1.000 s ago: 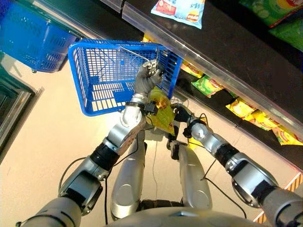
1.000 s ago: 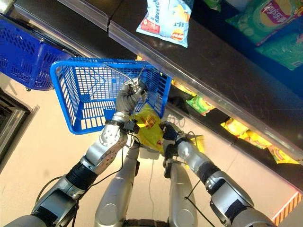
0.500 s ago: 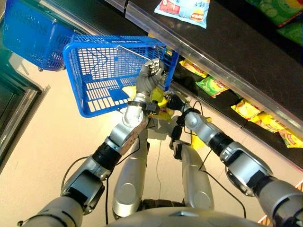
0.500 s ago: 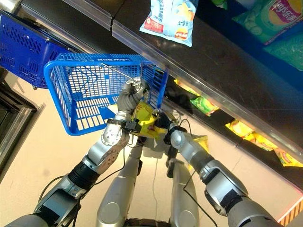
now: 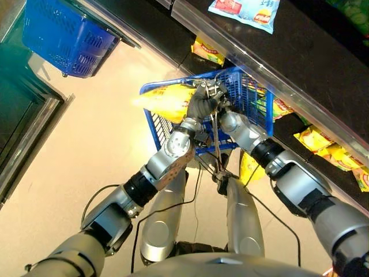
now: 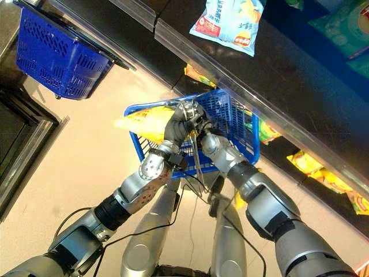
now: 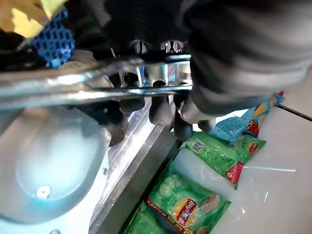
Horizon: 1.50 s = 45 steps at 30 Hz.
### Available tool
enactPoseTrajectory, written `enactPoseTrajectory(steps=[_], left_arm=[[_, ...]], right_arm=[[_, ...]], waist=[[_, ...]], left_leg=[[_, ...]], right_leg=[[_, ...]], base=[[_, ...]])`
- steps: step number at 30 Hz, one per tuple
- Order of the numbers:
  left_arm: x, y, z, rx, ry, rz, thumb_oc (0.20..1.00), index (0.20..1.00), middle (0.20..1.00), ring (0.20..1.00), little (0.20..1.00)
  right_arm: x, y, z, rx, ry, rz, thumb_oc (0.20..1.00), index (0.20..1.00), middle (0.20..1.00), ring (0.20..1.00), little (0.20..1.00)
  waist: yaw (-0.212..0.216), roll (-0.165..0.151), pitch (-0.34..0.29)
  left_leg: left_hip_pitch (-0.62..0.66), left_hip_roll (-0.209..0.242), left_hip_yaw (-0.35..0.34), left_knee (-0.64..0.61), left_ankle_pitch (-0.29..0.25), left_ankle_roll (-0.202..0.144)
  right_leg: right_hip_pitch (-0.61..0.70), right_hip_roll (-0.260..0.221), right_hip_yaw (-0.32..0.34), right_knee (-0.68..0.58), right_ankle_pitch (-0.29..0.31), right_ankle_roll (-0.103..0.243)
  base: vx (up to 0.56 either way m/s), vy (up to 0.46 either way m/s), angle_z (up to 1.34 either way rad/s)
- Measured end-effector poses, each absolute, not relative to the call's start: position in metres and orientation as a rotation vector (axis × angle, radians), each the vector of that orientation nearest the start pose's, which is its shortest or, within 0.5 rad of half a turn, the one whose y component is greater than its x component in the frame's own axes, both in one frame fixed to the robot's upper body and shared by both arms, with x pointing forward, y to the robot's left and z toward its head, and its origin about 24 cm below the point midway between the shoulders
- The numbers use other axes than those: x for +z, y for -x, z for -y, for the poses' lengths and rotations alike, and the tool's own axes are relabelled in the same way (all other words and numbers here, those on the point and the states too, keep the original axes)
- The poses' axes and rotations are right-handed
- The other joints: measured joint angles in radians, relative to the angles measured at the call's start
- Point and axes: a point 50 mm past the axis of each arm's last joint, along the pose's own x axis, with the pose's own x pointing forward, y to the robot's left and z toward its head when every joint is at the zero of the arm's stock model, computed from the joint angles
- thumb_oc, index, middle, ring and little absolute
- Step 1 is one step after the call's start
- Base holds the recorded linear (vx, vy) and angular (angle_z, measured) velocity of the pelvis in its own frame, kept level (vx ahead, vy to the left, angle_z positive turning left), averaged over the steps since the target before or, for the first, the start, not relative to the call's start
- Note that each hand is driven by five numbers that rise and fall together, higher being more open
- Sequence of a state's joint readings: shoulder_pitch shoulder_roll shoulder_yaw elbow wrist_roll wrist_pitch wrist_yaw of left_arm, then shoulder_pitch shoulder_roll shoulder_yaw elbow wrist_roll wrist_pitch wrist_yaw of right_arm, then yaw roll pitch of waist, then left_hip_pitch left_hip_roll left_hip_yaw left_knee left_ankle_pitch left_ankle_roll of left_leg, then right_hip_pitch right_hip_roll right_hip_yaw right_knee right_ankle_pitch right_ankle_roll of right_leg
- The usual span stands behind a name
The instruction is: Pick up the snacks into the basket
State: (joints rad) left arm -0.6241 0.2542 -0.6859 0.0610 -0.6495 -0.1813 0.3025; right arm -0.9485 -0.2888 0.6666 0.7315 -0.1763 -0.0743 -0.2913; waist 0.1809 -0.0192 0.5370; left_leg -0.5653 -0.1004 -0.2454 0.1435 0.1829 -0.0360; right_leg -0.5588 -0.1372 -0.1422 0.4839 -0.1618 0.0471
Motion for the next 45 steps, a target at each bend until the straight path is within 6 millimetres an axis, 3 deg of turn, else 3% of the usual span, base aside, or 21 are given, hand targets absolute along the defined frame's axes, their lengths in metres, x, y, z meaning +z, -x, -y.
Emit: enactPoseTrajectory(steps=[5, 6, 7, 9, 16, 37, 40, 45], left_arm=[[0.159, -0.295, -0.020, -0.544, 0.264, 0.320, 0.200, 0.200, 0.200, 0.200, 0.200], [0.159, -0.294, -0.020, -0.549, 0.265, 0.317, 0.200, 0.200, 0.200, 0.200, 0.200], [0.159, -0.294, -0.019, -0.551, 0.265, 0.316, 0.200, 0.200, 0.200, 0.200, 0.200], [0.159, -0.294, -0.019, -0.555, 0.264, 0.317, 0.200, 0.200, 0.200, 0.200, 0.200], [0.159, -0.296, -0.023, -0.545, 0.284, 0.305, 0.200, 0.200, 0.200, 0.200, 0.200], [0.158, -0.297, -0.024, -0.543, 0.272, 0.296, 0.200, 0.200, 0.200, 0.200, 0.200], [0.156, -0.298, -0.028, -0.536, 0.260, 0.292, 0.200, 0.200, 0.200, 0.200, 0.200], [0.141, -0.302, -0.057, -0.436, 0.277, 0.258, 0.200, 0.200, 0.200, 0.200, 0.200]], right_arm=[[0.139, -0.386, 0.067, 0.217, 0.887, 0.341, 0.200, 0.200, 0.200, 0.200, 0.200], [0.132, -0.389, 0.067, 0.211, 0.898, 0.297, 0.925, 0.925, 0.925, 0.925, 0.925], [0.130, -0.390, 0.068, 0.206, 0.904, 0.277, 1.000, 1.000, 1.000, 1.000, 1.000], [0.118, -0.391, 0.069, 0.203, 0.916, 0.214, 1.000, 1.000, 1.000, 1.000, 1.000], [0.107, -0.391, 0.074, 0.210, 0.933, 0.155, 1.000, 1.000, 1.000, 1.000, 1.000], [0.105, -0.392, 0.078, 0.195, 0.929, 0.134, 1.000, 1.000, 1.000, 1.000, 1.000], [0.110, -0.393, 0.081, 0.174, 0.875, 0.136, 1.000, 1.000, 1.000, 1.000, 1.000], [0.143, -0.383, 0.087, 0.155, 0.785, 0.305, 1.000, 1.000, 1.000, 1.000, 1.000]], waist=[[0.001, 0.000, 0.000], [0.002, 0.000, 0.000], [0.003, 0.000, 0.000], [0.004, 0.000, 0.000], [0.002, 0.000, 0.000], [-0.002, -0.001, 0.000], [-0.004, -0.002, 0.000], [-0.005, -0.018, 0.001]], left_leg=[[-0.001, -0.002, -0.003, 0.004, -0.004, -0.005], [-0.001, -0.002, -0.003, 0.004, -0.004, -0.005], [-0.001, -0.003, -0.004, 0.005, -0.004, -0.005], [-0.003, -0.004, -0.004, 0.005, -0.004, -0.005], [-0.004, -0.004, -0.003, 0.005, -0.001, -0.001], [0.013, -0.001, 0.009, 0.009, -0.002, -0.003], [0.013, -0.001, 0.011, 0.009, -0.002, -0.002], [0.026, 0.009, 0.027, 0.003, 0.001, 0.002]], right_leg=[[-0.002, -0.002, -0.002, 0.003, 0.000, 0.000], [-0.002, -0.003, -0.002, 0.005, 0.000, 0.000], [-0.003, -0.003, -0.002, 0.005, 0.000, 0.000], [-0.004, -0.005, -0.002, 0.006, 0.000, 0.001], [-0.003, -0.005, -0.003, 0.003, 0.000, 0.001], [0.012, -0.002, 0.007, 0.003, 0.004, 0.004], [0.013, -0.001, 0.008, 0.001, 0.005, 0.005], [0.025, 0.010, 0.026, -0.024, 0.020, 0.005]], base=[[0.00, 0.006, 0.01], [0.00, 0.000, 0.00], [0.00, 0.000, 0.00], [0.00, 0.000, 0.00], [0.00, 0.000, 0.00], [0.00, 0.001, 0.00], [0.00, 0.000, 0.00], [0.02, 0.024, -0.13]])
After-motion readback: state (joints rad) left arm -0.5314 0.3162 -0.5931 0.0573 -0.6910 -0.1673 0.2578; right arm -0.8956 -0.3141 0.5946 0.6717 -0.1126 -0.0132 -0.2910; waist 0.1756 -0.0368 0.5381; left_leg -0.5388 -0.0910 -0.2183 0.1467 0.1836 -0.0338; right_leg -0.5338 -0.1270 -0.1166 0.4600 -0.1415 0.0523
